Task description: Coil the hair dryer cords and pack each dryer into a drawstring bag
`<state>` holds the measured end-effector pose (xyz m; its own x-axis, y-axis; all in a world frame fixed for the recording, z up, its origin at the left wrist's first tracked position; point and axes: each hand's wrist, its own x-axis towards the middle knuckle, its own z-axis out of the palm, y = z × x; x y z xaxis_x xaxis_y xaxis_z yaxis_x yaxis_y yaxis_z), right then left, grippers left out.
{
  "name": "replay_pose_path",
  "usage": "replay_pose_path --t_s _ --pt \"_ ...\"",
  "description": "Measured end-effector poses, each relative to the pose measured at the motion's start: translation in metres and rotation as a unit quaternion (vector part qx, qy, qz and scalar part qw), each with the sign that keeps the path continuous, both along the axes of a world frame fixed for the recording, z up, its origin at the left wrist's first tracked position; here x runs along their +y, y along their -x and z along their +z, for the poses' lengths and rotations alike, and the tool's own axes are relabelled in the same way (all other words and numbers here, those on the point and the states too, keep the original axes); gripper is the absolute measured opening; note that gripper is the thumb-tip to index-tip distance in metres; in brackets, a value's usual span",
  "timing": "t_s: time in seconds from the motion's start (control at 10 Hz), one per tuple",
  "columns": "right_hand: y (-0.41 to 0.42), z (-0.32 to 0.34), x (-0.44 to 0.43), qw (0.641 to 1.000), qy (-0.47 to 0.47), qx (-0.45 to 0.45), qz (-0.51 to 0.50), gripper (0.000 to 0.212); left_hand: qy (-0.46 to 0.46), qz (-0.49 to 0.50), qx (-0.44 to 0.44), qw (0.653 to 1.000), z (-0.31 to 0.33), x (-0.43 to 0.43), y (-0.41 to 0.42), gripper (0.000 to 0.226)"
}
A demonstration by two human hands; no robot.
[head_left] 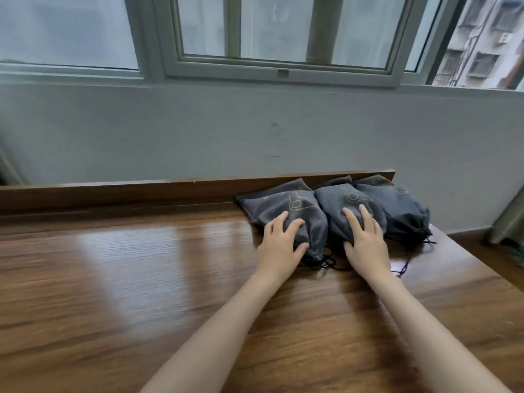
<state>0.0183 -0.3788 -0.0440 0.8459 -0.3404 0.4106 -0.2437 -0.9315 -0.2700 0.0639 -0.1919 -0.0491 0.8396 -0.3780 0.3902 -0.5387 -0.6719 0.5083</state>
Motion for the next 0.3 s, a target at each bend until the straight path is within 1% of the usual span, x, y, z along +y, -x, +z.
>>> replay_pose_path --t_s 0.1,0.2,0.3 --pt "0.001 -0.014 0.011 0.996 0.015 -0.085 0.0 0.067 0.031 -0.018 -0.02 0.999 -0.009 0.004 0.003 0.05" --pt "-0.005 -0.019 0.012 0.991 -0.024 -0.133 0.021 0.062 0.1 -0.046 0.013 0.994 -0.01 0.009 0.0 0.053" --pt "0.008 -0.018 0.017 0.982 -0.103 -0.156 0.023 0.05 0.15 -0.069 0.077 0.983 -0.006 0.021 0.009 0.047"
